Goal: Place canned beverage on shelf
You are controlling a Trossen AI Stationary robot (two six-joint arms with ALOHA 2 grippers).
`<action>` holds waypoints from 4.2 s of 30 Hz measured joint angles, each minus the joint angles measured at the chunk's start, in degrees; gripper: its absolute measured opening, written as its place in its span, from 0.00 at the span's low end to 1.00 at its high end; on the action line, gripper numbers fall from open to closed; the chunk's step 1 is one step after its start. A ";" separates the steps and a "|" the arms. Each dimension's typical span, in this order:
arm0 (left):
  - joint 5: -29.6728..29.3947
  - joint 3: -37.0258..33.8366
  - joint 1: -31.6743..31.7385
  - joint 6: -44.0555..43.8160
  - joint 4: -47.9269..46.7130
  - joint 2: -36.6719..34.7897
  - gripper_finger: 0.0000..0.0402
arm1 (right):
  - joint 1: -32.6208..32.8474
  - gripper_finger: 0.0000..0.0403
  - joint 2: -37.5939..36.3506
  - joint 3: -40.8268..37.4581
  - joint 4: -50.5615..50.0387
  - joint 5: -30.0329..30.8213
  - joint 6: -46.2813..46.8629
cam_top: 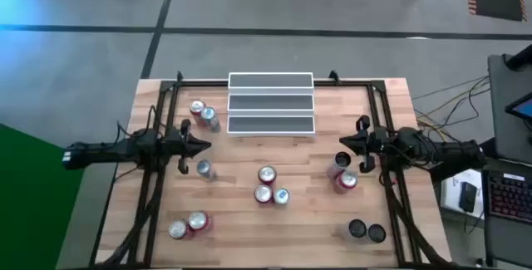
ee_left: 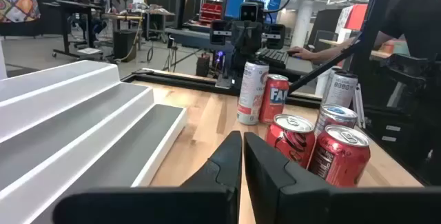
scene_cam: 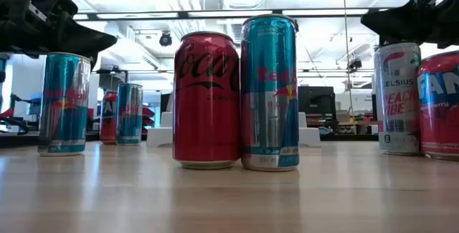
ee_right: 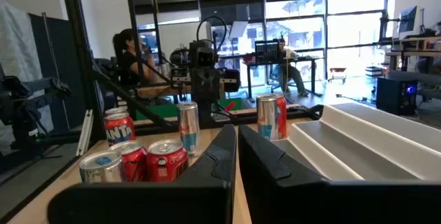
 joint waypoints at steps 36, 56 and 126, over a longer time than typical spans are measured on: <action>0.00 -0.02 -0.02 -0.02 0.01 0.01 0.00 | 0.00 0.02 0.00 0.00 0.02 0.00 0.00; 0.00 0.00 -0.01 0.00 0.00 0.00 0.00 | 0.00 0.02 0.00 0.00 0.02 -0.01 -0.03; -20.20 0.02 0.05 -33.37 14.81 3.48 0.08 | -0.02 0.24 3.78 0.90 5.63 26.80 50.25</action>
